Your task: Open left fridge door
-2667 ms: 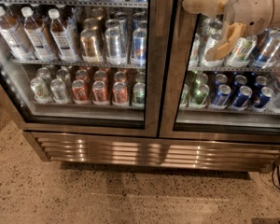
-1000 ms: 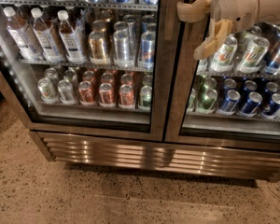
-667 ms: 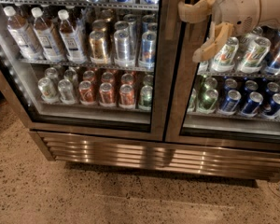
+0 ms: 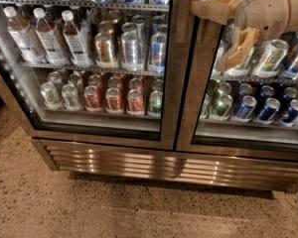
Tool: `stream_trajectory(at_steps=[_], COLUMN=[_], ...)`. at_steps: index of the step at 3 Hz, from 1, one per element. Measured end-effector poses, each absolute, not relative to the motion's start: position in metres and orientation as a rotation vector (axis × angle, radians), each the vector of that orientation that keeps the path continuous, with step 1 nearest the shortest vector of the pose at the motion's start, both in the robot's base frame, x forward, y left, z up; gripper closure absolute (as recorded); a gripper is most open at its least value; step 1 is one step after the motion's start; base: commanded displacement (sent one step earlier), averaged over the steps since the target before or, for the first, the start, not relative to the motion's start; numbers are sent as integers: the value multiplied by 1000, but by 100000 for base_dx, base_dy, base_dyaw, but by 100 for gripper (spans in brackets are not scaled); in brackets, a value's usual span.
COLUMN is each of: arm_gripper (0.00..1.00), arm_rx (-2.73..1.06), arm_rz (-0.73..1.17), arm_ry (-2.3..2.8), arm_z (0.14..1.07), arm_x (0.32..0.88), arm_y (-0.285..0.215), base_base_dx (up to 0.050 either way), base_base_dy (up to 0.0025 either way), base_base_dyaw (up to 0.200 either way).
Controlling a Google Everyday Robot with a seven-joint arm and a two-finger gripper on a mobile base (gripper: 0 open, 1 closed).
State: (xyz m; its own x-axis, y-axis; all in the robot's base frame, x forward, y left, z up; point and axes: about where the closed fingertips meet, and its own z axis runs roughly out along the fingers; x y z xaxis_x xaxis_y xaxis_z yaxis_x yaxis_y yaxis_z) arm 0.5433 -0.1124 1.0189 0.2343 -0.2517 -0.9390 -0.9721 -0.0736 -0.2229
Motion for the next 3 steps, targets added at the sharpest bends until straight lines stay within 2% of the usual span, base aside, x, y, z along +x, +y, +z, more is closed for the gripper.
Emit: stream_trajectory(at_steps=[1,2,3], arm_gripper=[0,0,0], arm_rx=[-1532,-1457,-1286], arm_rz=[929,888,794], arm_ry=[1195,1198,1210], arm_z=[1019,1027,1039], arm_x=[543,541,529], arm_y=[-112,-135,-198], base_base_dx=[0,0,0], base_base_dy=[0,0,0], base_base_dyaw=[0,0,0])
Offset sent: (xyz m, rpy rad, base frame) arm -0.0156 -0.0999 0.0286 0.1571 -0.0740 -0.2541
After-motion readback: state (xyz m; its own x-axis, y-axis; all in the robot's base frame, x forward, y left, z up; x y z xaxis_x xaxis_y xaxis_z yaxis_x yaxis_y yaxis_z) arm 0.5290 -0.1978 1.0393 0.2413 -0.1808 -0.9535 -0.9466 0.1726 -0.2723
